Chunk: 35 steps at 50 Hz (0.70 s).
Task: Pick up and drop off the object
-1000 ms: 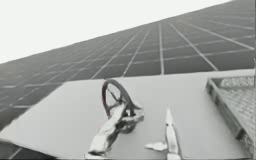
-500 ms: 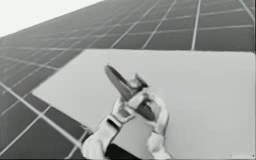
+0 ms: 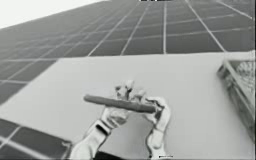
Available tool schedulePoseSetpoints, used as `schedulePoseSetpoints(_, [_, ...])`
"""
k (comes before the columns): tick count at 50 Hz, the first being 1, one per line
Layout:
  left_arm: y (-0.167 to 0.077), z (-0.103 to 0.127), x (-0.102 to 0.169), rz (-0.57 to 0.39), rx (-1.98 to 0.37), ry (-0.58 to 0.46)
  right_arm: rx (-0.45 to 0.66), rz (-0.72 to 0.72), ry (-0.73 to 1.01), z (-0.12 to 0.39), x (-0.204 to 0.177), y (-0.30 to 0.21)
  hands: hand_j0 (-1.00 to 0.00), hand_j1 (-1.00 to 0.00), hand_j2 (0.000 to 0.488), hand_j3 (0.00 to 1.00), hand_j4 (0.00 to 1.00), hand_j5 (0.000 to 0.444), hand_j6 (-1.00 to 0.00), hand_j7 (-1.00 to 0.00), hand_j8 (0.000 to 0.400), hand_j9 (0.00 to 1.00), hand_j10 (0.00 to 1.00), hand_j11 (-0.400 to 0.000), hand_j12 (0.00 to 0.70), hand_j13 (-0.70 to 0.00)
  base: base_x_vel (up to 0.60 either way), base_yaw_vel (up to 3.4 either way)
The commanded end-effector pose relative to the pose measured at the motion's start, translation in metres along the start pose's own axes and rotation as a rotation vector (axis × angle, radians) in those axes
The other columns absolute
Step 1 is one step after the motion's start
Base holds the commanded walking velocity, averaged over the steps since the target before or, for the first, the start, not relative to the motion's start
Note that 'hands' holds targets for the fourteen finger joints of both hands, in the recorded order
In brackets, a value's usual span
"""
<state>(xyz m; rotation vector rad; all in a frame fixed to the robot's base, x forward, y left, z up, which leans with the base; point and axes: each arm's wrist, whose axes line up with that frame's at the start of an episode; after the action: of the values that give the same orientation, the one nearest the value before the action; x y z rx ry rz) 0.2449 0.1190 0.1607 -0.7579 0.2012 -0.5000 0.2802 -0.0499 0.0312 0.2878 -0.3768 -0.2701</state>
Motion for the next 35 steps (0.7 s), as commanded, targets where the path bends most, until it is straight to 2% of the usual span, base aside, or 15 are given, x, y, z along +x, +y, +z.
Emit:
schedulePoseSetpoints(1, [0.06,-0.026,-0.037,0.349,-0.012,0.087,-0.022,0.291,-0.275,-0.037,0.043,-0.044,0.0,0.0,0.0,1.0,1.0,0.0,0.0,0.0,0.0,1.0,1.0,-0.4,0.0,-0.7,0.0,0.0])
schedulePoseSetpoints(3, [0.051,-0.029,-0.038,0.336,-0.015,0.115,0.005,0.233,-0.289,-0.041,0.038,-0.039,0.0,0.0,0.0,1.0,1.0,0.0,0.0,0.0,0.0,1.0,1.0,-0.4,0.0,-0.7,0.0,0.0])
schedulePoseSetpoints(5, [0.053,-0.032,-0.042,0.308,-0.027,0.127,0.031,0.163,-0.349,-0.048,0.032,-0.034,0.0,0.0,0.0,1.0,1.0,0.0,0.0,0.0,0.0,1.0,1.0,-0.4,0.0,-0.7,0.0,0.0])
schedulePoseSetpoints(8, [0.043,-0.046,-0.042,0.293,-0.066,0.153,0.077,0.148,-0.488,-0.031,0.026,-0.037,0.0,0.0,0.0,1.0,1.0,0.0,0.0,0.0,0.0,1.0,1.0,-0.4,0.0,-0.7,0.0,0.0])
schedulePoseSetpoints(10, [0.041,-0.055,-0.048,0.273,-0.051,0.172,0.087,0.168,-0.558,-0.02,0.01,-0.041,0.0,0.0,0.0,1.0,1.0,0.0,0.0,0.0,0.0,1.0,1.0,-0.4,0.0,-0.7,0.0,0.0])
schedulePoseSetpoints(12, [0.041,-0.061,-0.051,0.277,-0.04,0.193,0.1,0.186,-0.59,-0.017,0.024,-0.047,0.0,0.0,0.0,1.0,1.0,0.0,0.0,0.0,0.0,1.0,1.0,-0.4,0.0,-0.7,0.0,0.0])
schedulePoseSetpoints(13, [0.044,-0.05,-0.048,0.271,-0.051,0.194,0.126,0.198,-0.573,-0.015,0.026,-0.046,0.0,0.0,0.0,1.0,1.0,0.0,0.0,0.0,0.0,1.0,1.0,-0.4,0.0,-0.7,0.0,0.0])
schedulePoseSetpoints(15, [0.041,-0.051,-0.057,0.26,-0.042,0.186,0.184,0.209,-0.603,-0.003,0.037,-0.061,0.0,0.0,0.0,1.0,1.0,0.0,0.0,0.0,0.0,1.0,1.0,-0.4,0.0,-0.7,0.0,0.0])
schedulePoseSetpoints(16, [0.042,-0.053,-0.05,0.267,-0.049,0.191,0.194,0.23,-0.628,-0.002,0.031,-0.068,0.0,0.0,0.0,1.0,1.0,0.0,0.0,0.0,0.0,1.0,1.0,-0.4,0.0,-0.7,0.0,0.0])
schedulePoseSetpoints(17, [0.044,-0.057,-0.061,0.255,-0.041,0.182,0.199,0.236,-0.63,0.001,0.035,-0.068,0.0,0.0,0.0,1.0,1.0,0.0,0.0,0.0,0.0,1.0,1.0,-0.4,0.0,-0.7,0.0,0.0])
schedulePoseSetpoints(18, [0.046,-0.059,-0.059,0.263,-0.053,0.186,0.214,0.246,-0.661,0.0,0.034,-0.068,0.0,0.0,0.0,1.0,1.0,0.0,0.0,0.0,0.0,1.0,1.0,-0.4,0.0,-0.7,0.0,0.0])
schedulePoseSetpoints(19, [0.046,-0.051,-0.054,0.257,-0.036,0.177,0.219,0.281,-0.669,0.002,0.029,-0.07,0.0,0.0,0.0,1.0,1.0,0.0,0.0,0.0,0.0,1.0,1.0,-0.4,0.0,-0.7,0.0,0.0])
schedulePoseSetpoints(20, [0.045,-0.056,-0.065,0.255,-0.047,0.182,0.208,0.301,-0.703,0.008,0.019,-0.068,0.0,0.0,0.0,1.0,1.0,0.0,0.0,0.0,0.0,1.0,1.0,-0.4,0.0,-0.7,0.0,0.0])
schedulePoseSetpoints(21, [0.044,-0.052,-0.061,0.248,-0.05,0.168,0.002,-0.511,0.559,0.064,0.128,-0.013,0.0,0.0,0.0,1.0,1.0,0.0,0.0,0.0,0.0,1.0,1.0,-0.4,0.0,-0.7,0.09,6.01])
schedulePoseSetpoints(35, [0.044,-0.052,-0.061,0.248,-0.05,0.168,0.002,-0.511,0.559,0.064,0.128,-0.013,0.0,0.0,0.0,1.0,1.0,0.0,0.0,0.0,0.0,1.0,1.0,-0.4,0.0,-0.7,0.09,5.85])
